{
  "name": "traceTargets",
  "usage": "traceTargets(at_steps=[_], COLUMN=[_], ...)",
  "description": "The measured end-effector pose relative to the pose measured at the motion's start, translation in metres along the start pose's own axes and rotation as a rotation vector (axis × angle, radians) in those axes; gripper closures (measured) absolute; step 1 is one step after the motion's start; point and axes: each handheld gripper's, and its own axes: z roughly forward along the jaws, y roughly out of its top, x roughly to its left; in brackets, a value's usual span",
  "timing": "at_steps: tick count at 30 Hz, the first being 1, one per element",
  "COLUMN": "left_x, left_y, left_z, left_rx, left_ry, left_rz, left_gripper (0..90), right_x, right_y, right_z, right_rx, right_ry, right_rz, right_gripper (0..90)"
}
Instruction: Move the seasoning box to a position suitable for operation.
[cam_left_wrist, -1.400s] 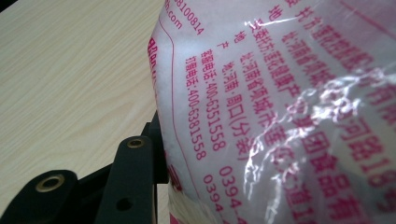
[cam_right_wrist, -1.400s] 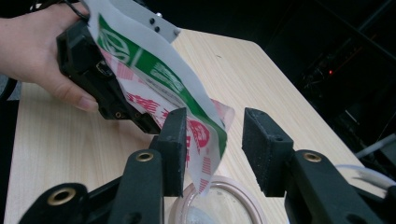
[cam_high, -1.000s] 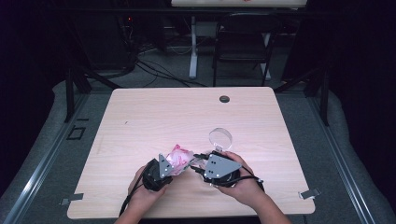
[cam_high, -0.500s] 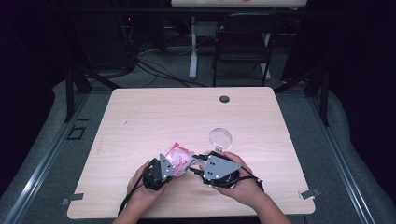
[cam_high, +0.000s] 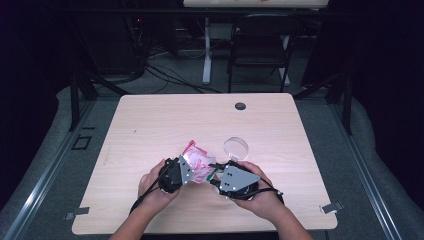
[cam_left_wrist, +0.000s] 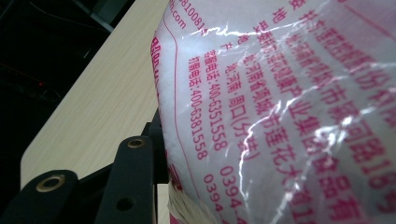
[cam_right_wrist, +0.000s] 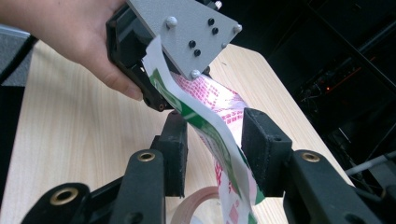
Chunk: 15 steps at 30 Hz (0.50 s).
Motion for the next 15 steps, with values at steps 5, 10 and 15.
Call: traceTargets(at_steps=[5,10,15], left_x=[-0.003,-0.002,-0.002], left_y=[0.005,0.009,0.012], left_z=[0.001,0.004,0.005], left_rx=[-0.003,-0.010,-0.011], left_ry=[0.024,0.033,0.047], left_rz=[0.030,0.040,0.050], left_gripper=[60.0,60.1,60.1], right_x=[0.001,0.000,-0.002], right_y=[-0.002,-0.003,-0.004], right_z=[0.001,-0.001,-0.002], right_rx=[0.022,0.030,0.044], right_ry=[0.004,-0.002,0.002], right_rz=[0.000,0.015,0.019], right_gripper=[65.8,69.1,76.0])
